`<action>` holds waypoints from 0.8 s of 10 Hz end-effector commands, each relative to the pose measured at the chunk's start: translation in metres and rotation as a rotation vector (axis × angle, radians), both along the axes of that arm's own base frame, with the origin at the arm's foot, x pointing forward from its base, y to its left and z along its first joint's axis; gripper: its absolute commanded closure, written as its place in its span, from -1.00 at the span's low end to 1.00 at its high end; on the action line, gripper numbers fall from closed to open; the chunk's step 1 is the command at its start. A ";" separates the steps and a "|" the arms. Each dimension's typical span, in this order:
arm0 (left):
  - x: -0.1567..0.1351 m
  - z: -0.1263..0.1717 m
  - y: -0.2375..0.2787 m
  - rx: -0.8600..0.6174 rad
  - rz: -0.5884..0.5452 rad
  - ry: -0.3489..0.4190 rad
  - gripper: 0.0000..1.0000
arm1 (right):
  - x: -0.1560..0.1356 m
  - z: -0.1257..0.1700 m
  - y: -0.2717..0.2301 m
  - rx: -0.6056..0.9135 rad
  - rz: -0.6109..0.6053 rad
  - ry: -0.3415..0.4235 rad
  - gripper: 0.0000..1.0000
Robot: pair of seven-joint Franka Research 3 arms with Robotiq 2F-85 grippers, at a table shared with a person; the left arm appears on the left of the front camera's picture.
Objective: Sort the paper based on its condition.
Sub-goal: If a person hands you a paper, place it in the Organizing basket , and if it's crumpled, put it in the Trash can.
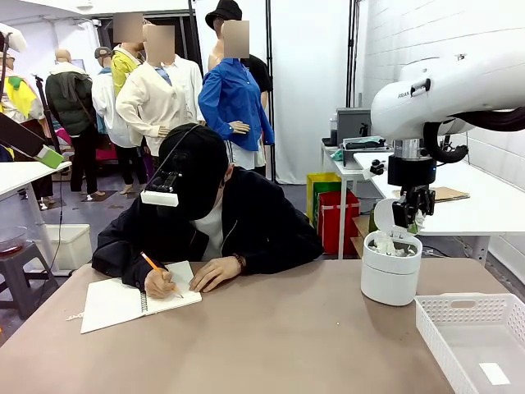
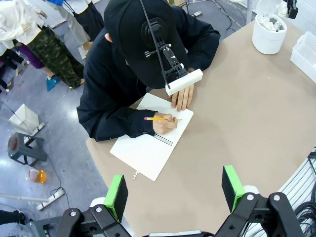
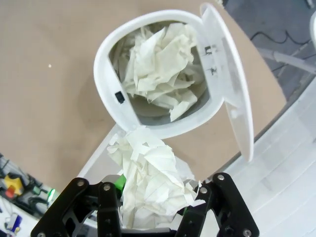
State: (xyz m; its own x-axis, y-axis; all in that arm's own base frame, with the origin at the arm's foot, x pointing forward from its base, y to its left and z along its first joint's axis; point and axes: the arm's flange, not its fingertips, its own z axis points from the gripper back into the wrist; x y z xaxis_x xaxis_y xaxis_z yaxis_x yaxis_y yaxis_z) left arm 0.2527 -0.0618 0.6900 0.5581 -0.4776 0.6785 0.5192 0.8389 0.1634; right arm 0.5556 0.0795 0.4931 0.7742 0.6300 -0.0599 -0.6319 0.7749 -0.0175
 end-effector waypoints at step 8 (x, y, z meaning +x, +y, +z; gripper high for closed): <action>0.000 0.000 0.000 -0.001 0.002 0.000 -1.00 | 0.004 -0.022 0.015 0.024 0.031 -0.102 1.00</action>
